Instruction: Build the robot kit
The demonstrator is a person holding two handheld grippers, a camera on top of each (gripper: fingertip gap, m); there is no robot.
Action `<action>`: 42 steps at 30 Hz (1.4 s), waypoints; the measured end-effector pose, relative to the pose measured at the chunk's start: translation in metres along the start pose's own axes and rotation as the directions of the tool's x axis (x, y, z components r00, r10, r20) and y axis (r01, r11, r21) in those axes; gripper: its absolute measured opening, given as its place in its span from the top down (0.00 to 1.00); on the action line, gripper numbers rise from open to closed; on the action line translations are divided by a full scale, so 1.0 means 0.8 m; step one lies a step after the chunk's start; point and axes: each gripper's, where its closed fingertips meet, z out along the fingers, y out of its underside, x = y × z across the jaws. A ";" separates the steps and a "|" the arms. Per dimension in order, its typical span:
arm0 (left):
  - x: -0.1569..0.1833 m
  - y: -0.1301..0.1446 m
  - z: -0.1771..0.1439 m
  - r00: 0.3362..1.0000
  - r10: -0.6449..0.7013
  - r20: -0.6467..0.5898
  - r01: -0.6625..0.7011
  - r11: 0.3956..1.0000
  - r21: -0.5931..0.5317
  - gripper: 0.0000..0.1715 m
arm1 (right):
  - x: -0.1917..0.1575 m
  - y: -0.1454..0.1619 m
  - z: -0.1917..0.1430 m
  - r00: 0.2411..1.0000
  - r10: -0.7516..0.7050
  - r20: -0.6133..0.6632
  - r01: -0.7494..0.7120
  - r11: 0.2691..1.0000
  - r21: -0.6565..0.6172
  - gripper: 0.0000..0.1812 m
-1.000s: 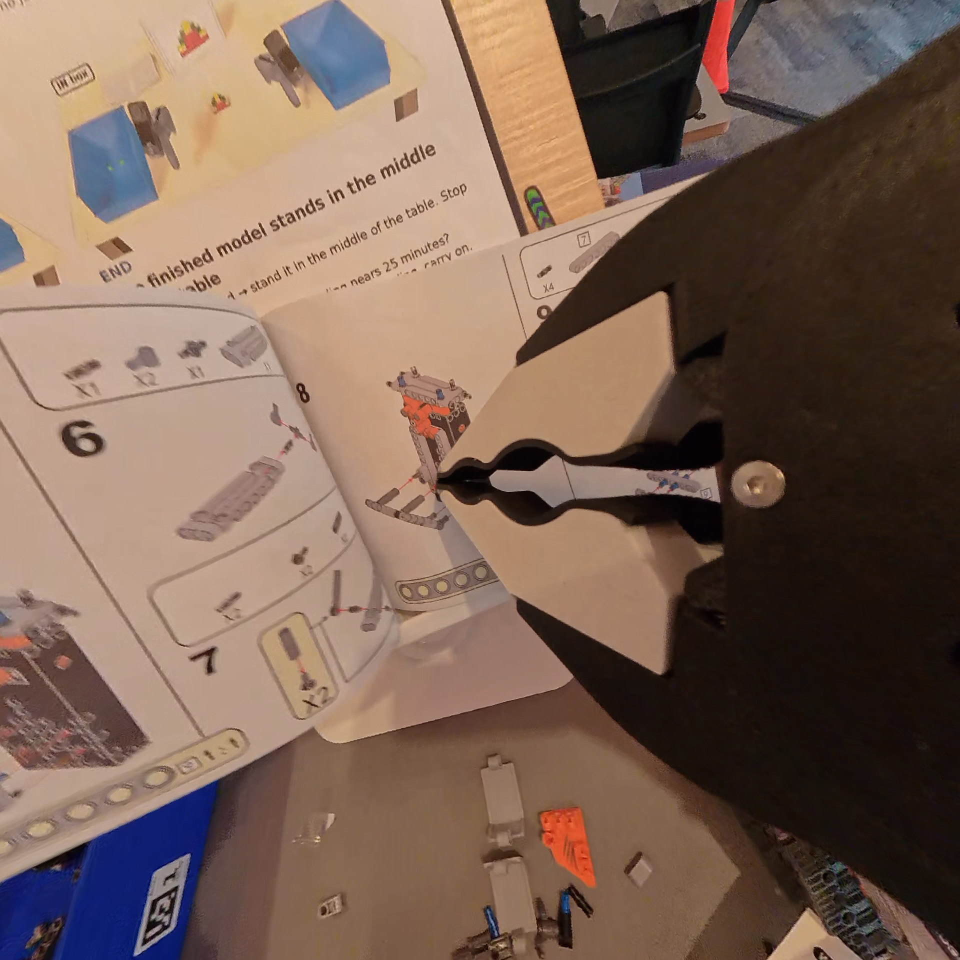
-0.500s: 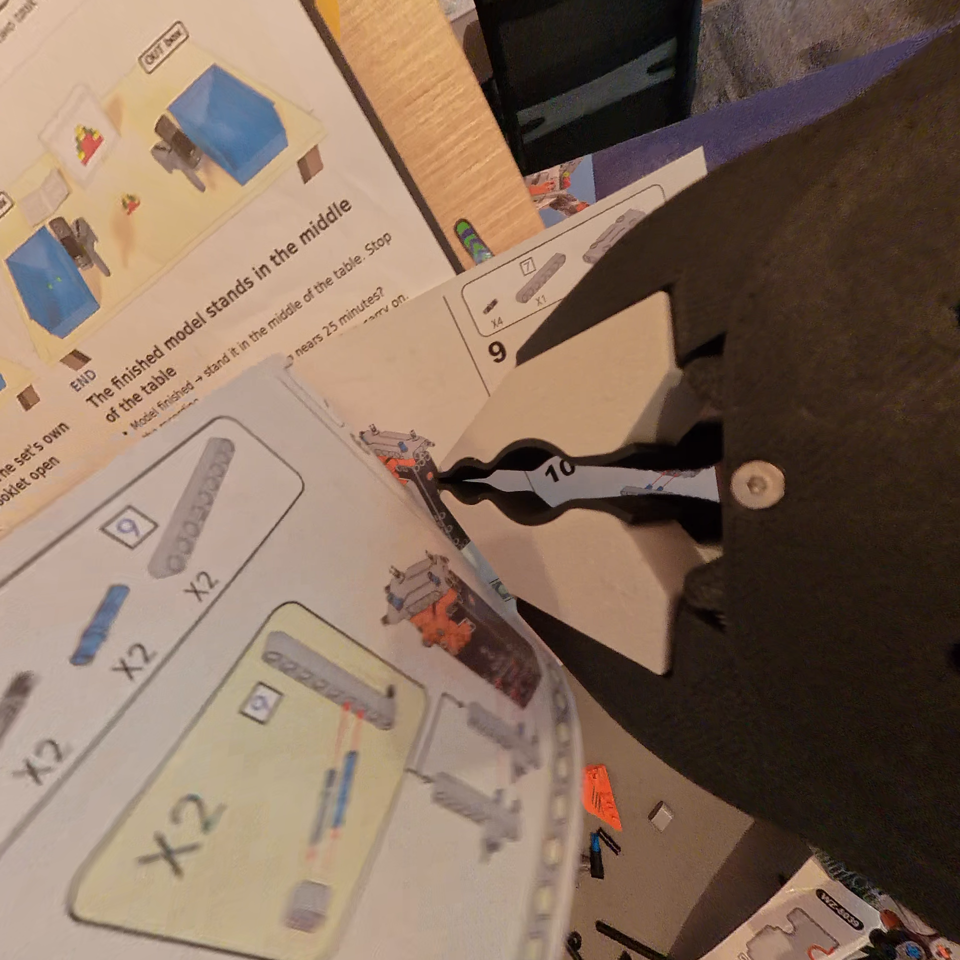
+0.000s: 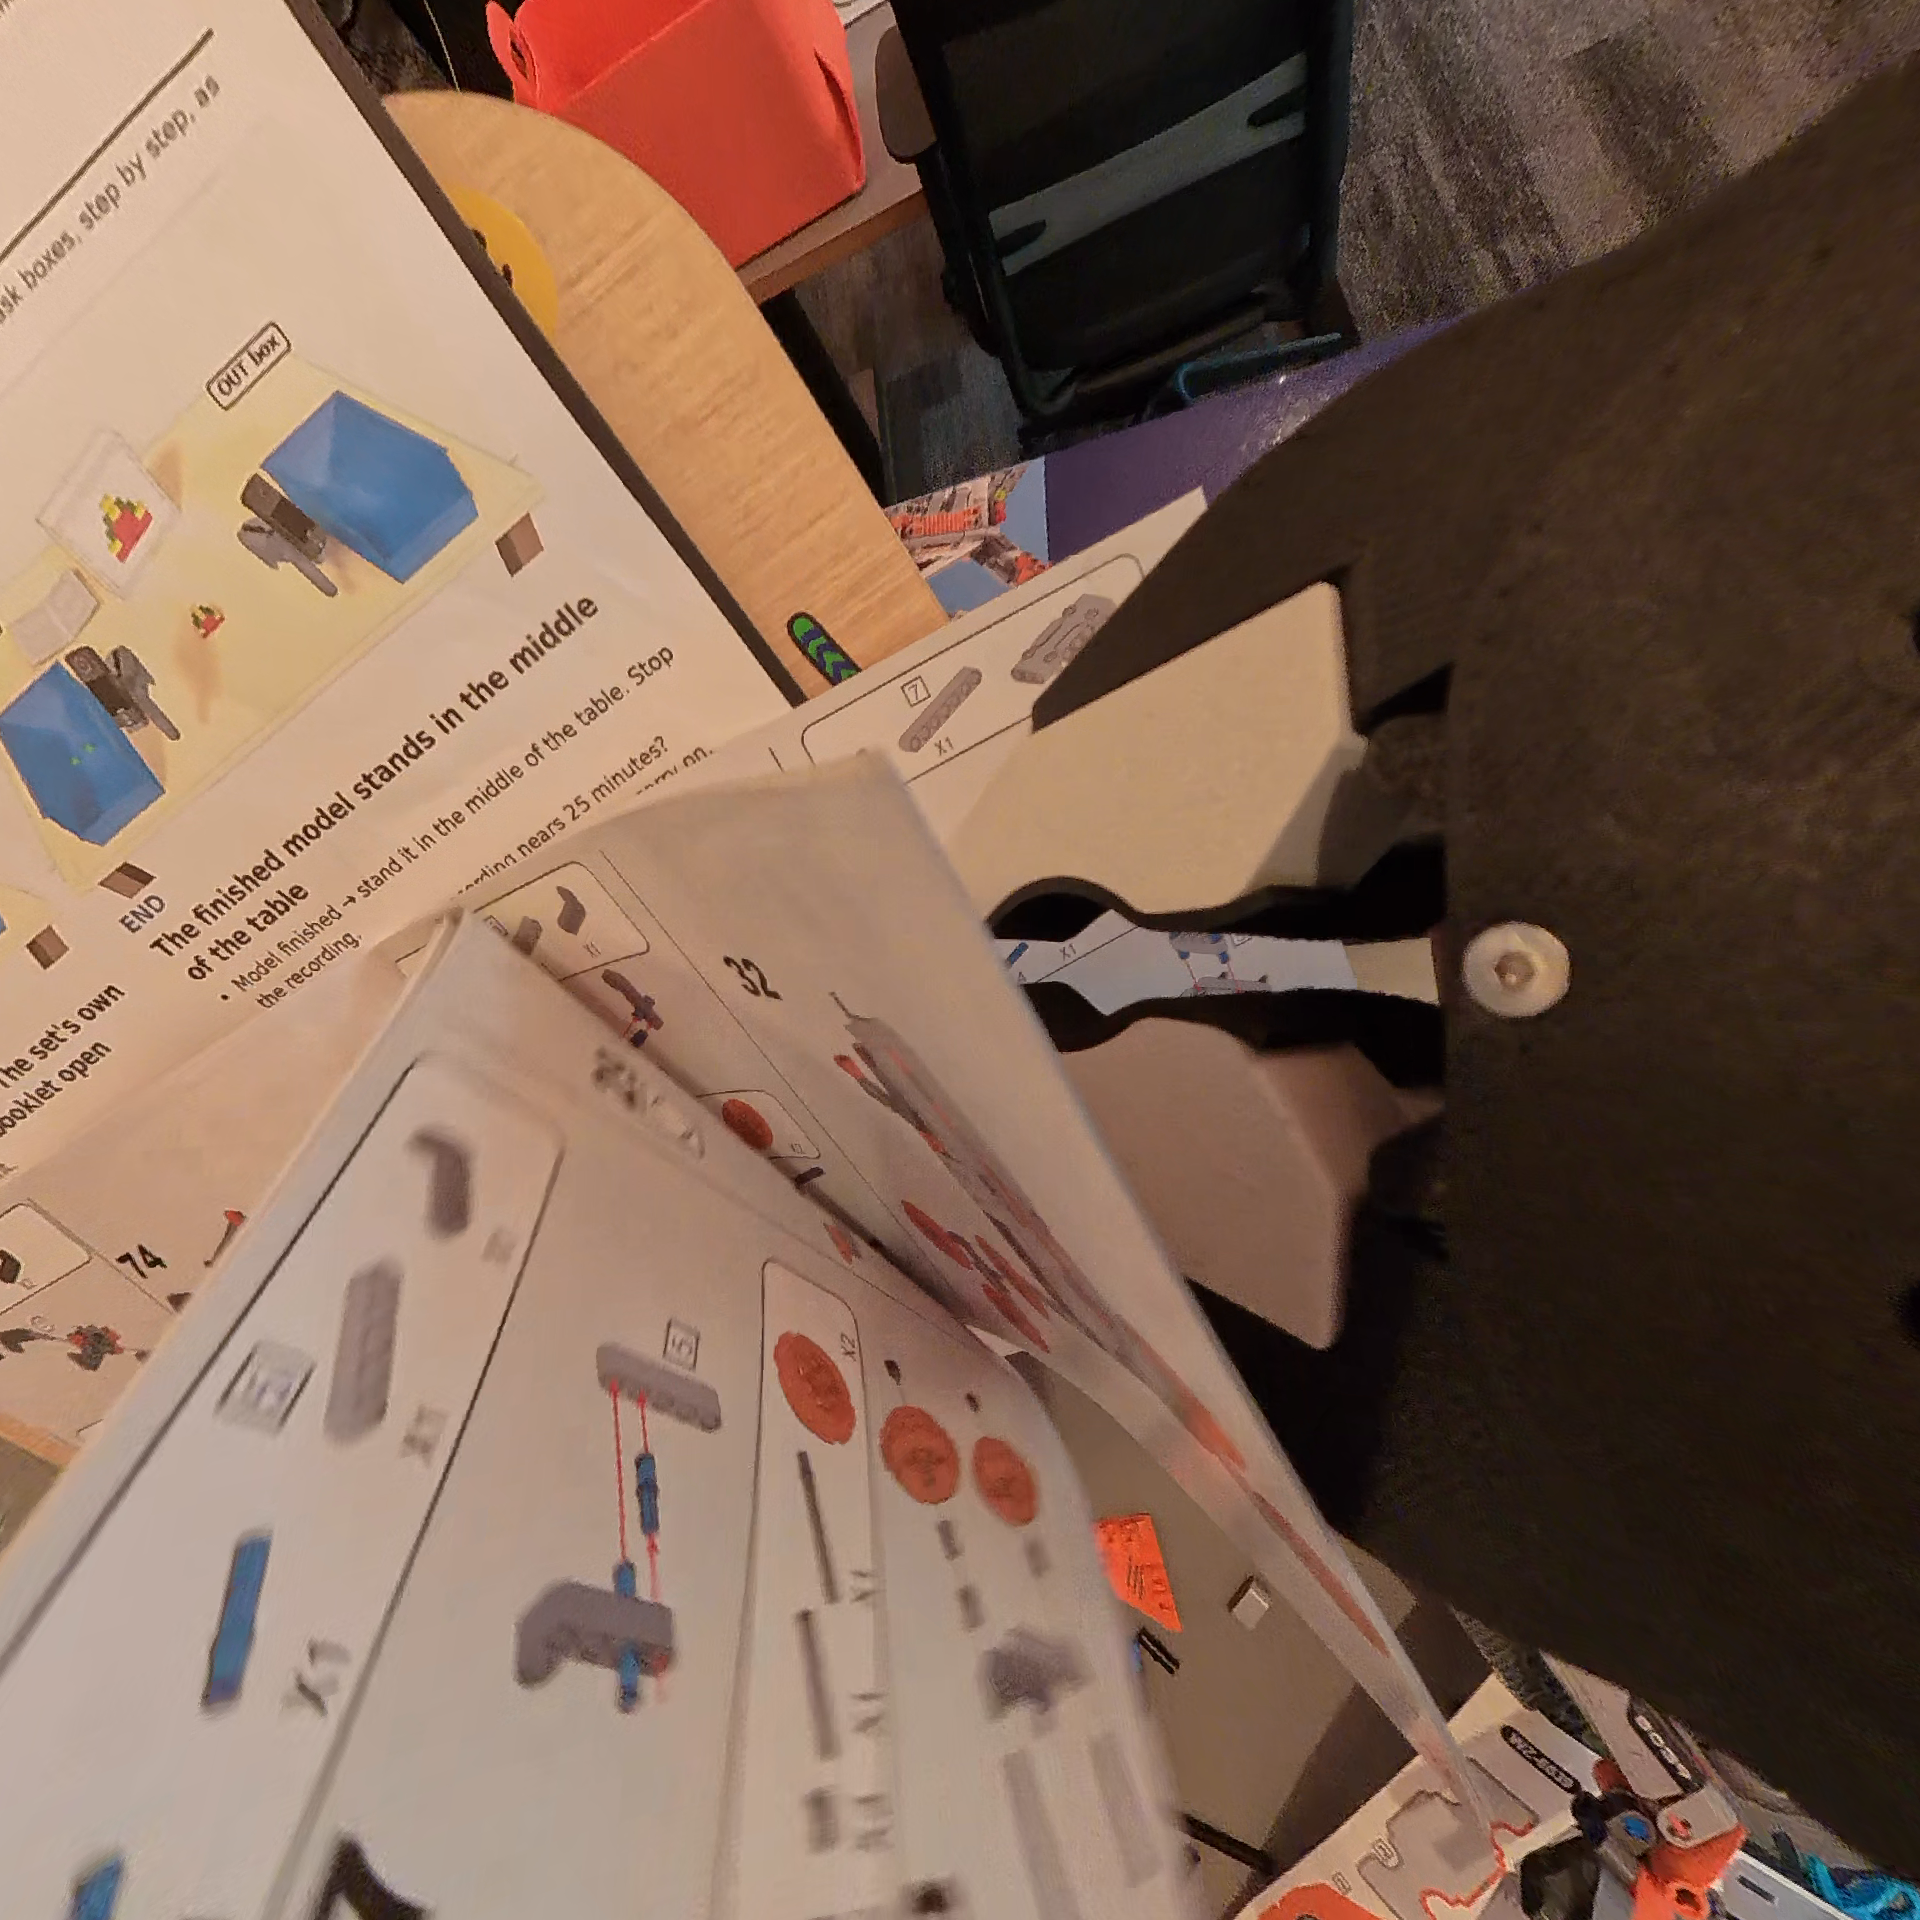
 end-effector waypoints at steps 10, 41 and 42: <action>-0.021 0.015 0.013 0.991 0.019 0.130 -0.008 0.997 -0.080 0.67 | 0.013 0.019 -0.013 1.000 0.027 -0.003 -0.027 0.999 -0.037 1.00; -0.089 -0.004 -0.143 0.800 0.218 0.560 -0.086 0.964 -0.253 0.89 | 0.049 -0.018 -0.127 0.928 -0.025 -0.371 0.045 0.998 0.045 0.91; -0.093 -0.010 -0.163 0.778 0.209 0.592 -0.082 0.969 -0.234 0.87 | 0.028 -0.022 -0.110 0.954 -0.028 -0.298 0.041 0.998 0.040 0.91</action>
